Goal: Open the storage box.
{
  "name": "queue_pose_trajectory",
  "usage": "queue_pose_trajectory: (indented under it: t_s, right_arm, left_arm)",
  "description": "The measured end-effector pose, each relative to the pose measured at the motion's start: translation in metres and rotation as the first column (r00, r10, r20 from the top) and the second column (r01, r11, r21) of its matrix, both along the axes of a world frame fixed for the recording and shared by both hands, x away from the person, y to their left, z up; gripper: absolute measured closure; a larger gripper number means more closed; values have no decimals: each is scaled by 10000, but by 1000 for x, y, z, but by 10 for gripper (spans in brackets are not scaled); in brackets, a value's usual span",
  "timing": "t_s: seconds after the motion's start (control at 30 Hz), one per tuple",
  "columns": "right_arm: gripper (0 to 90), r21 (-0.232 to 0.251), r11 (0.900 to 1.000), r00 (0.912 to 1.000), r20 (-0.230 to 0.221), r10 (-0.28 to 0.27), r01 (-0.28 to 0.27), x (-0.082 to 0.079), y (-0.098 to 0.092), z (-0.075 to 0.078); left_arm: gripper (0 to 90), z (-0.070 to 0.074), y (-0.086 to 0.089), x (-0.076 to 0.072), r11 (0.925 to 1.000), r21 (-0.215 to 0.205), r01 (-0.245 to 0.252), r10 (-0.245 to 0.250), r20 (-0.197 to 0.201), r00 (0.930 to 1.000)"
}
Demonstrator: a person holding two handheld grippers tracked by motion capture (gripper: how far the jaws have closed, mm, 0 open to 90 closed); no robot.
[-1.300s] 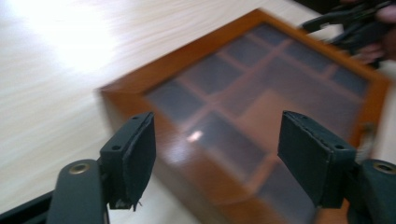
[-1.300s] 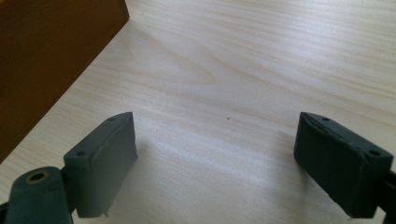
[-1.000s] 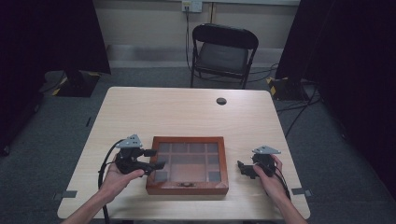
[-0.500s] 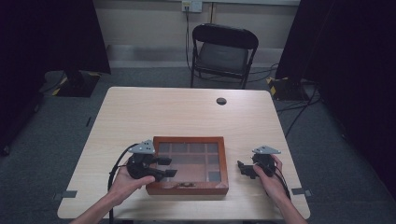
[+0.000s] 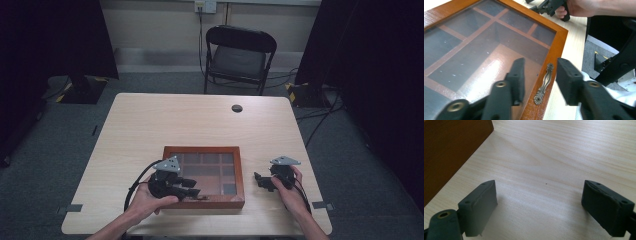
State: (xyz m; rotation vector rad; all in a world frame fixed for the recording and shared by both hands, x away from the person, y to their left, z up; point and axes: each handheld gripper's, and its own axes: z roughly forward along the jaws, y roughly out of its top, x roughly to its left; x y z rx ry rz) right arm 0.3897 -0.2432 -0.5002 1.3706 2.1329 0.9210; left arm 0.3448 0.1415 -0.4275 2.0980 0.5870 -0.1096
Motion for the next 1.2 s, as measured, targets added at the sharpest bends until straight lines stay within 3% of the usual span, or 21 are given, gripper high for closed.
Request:
queue_pose_trajectory:
  t_s: [0.13,0.2,0.47,0.73,0.77,0.9,1.2]
  right_arm:
    - [123,-4,10000,10000,5,4,-4,0,0,0]
    - [123,-6,10000,10000,5,7,-7,0,0,0]
    - [123,-1,10000,10000,3,5,-5,0,0,0]
    - [123,-3,10000,10000,6,6,-6,0,0,0]
    - [123,-14,10000,10000,5,14,-14,0,0,0]
    - [123,-14,10000,10000,3,15,-15,0,0,0]
    - [123,-4,10000,10000,3,4,-4,0,0,0]
  left_arm:
    - [618,-3,-4,1,9988,31,480,-480,-47,9988]
    - [607,-5,-7,0,9977,252,623,-625,57,9980]
    - [753,-11,-18,-5,9922,826,938,-971,367,9946]
    - [796,-10,-22,-9,9908,1063,842,-940,906,9914]
    - [797,-11,-23,-11,9897,1172,822,-957,1149,9888]
    - [798,-13,-23,-13,9927,976,716,-843,1333,9875]
    - [808,-13,-23,-10,9938,816,751,-827,947,9921]
